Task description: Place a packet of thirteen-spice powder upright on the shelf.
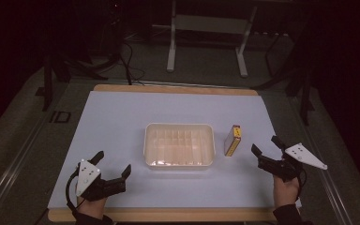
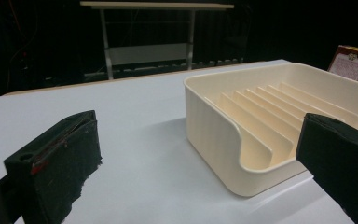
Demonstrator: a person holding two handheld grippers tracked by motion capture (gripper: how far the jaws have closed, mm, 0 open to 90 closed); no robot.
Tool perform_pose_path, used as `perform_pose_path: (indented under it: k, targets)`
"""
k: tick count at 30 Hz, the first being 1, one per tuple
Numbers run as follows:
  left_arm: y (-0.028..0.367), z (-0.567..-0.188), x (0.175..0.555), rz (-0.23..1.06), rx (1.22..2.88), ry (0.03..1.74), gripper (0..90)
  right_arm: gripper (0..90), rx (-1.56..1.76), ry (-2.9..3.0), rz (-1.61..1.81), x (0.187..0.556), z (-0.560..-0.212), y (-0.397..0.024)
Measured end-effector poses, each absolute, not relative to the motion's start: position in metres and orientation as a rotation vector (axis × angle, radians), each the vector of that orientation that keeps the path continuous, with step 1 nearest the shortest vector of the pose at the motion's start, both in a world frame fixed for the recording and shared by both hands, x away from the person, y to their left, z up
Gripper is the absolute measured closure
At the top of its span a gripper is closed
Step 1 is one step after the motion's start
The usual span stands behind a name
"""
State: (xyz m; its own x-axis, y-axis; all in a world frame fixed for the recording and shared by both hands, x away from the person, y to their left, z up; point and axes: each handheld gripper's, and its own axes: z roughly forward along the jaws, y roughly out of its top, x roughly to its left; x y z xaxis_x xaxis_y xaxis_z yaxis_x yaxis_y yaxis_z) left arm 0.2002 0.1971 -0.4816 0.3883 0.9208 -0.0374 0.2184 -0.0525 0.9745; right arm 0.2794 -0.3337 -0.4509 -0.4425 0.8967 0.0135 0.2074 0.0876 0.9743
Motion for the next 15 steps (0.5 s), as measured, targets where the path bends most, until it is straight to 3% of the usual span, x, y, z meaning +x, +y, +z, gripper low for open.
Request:
perform_pose_path:
  k: [15]
  targets:
    - [0.1928,-0.4858,0.1975,0.77,1.588,1.003,0.0,14.2,1.093,1.771,1.371,0.2835,-0.4435,-0.3311]
